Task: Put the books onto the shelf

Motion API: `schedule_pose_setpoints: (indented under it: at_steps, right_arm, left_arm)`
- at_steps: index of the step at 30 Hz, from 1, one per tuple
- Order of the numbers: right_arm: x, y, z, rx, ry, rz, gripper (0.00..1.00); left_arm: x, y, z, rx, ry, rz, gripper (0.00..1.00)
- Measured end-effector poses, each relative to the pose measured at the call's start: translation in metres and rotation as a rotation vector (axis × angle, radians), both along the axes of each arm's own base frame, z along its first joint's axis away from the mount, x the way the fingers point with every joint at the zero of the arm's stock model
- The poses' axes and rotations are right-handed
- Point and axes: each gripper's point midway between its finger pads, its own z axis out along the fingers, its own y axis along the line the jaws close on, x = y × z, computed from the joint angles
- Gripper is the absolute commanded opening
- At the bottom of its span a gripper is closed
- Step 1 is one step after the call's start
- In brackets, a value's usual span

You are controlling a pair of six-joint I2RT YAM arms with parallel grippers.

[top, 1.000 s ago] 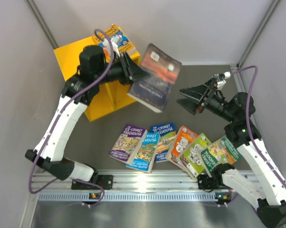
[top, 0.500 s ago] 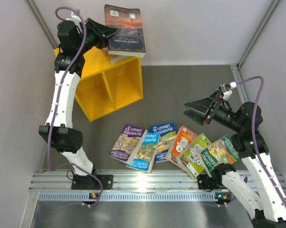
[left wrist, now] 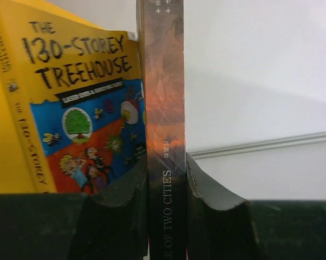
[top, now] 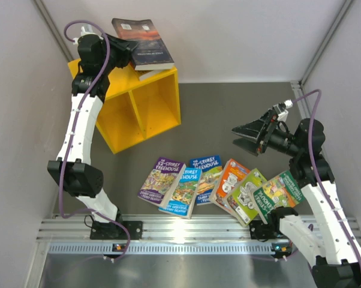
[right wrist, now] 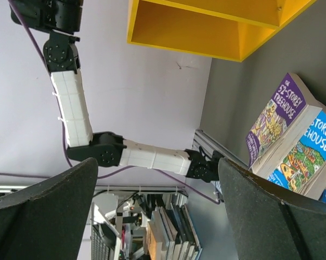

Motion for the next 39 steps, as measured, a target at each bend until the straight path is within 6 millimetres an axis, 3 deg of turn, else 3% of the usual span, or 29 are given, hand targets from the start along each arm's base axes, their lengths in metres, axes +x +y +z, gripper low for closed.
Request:
schedule_pose_setpoints:
  at_steps: [3, 24, 30, 33, 36, 39]
  right_arm:
    - [0.001, 0.002, -0.003, -0.007, 0.01, 0.02, 0.91]
    - [0.006, 0.009, -0.01, -0.022, 0.037, 0.06, 0.9]
    - [0.006, 0.009, -0.01, -0.022, 0.037, 0.059, 0.9]
    - [0.006, 0.009, -0.01, -0.022, 0.038, 0.059, 0.9]
    - [0.006, 0.009, -0.01, -0.022, 0.038, 0.059, 0.9]
    - [0.006, 0.009, -0.01, -0.021, 0.039, 0.059, 0.91]
  left_arm:
    - [0.004, 0.004, -0.012, 0.003, 0.026, 0.027, 0.0]
    - [0.01, 0.014, -0.016, 0.023, 0.029, 0.094, 0.02]
    - [0.016, 0.017, -0.034, 0.102, 0.089, 0.092, 0.36]
    - [0.022, 0.02, -0.051, 0.154, 0.136, 0.101, 0.69]
    - [0.025, 0.02, -0.041, 0.179, 0.1, 0.101, 0.99]
    - [0.022, 0.023, -0.036, 0.222, 0.091, 0.113, 0.99]
